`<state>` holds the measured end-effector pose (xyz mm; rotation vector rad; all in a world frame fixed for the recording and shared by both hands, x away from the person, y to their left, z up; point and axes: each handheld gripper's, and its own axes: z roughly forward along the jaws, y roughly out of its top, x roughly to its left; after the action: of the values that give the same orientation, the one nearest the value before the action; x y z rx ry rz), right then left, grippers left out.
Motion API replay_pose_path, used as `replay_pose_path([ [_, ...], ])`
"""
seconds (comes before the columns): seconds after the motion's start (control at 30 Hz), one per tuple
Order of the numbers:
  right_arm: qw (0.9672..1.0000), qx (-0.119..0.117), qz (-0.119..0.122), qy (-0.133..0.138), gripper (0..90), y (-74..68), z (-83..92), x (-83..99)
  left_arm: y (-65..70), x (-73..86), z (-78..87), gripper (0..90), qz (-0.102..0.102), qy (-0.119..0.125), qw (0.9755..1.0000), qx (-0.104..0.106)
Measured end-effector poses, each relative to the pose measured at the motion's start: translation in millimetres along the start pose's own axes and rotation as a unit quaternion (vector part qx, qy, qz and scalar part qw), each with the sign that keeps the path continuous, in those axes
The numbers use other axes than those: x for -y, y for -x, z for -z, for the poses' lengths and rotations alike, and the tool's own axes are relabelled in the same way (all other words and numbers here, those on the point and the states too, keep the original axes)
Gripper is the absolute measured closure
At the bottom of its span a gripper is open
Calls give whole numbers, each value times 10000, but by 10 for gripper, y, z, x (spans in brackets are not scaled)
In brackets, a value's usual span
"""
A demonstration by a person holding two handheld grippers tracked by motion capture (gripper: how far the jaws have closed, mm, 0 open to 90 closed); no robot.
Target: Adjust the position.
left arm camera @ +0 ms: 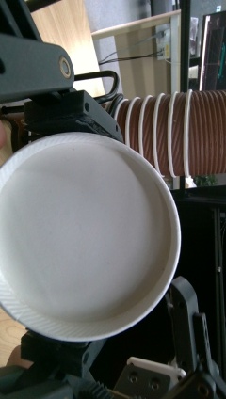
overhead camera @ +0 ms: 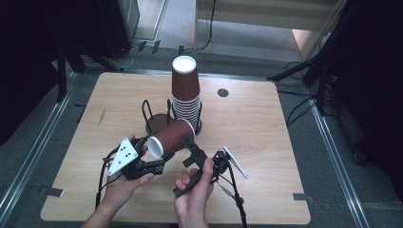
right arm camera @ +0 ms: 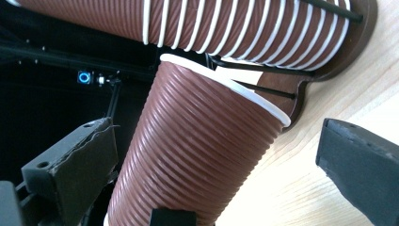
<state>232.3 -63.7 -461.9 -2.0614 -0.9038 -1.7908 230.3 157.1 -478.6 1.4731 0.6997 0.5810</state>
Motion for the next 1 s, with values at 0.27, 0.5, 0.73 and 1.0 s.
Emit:
replay_pose_path([
  [0.27, 9987, -38, -504, -84, 0, 25, -65, -23, 46, 12, -19, 225, -86, -29, 9999, 81],
  [0.5, 9975, -99, -693, -127, 0, 46, -122, -31, 74, 16, -28, 228, -97, -43, 9998, 163],
  [0.73, 9965, -103, -810, -161, 0, 83, -184, -39, 96, 19, -32, 234, -159, -72, 9996, 233],
  [1.0, 9963, -206, -811, -182, 0, 104, -220, -43, 95, 13, -27, 241, -203, -103, 9996, 191],
])
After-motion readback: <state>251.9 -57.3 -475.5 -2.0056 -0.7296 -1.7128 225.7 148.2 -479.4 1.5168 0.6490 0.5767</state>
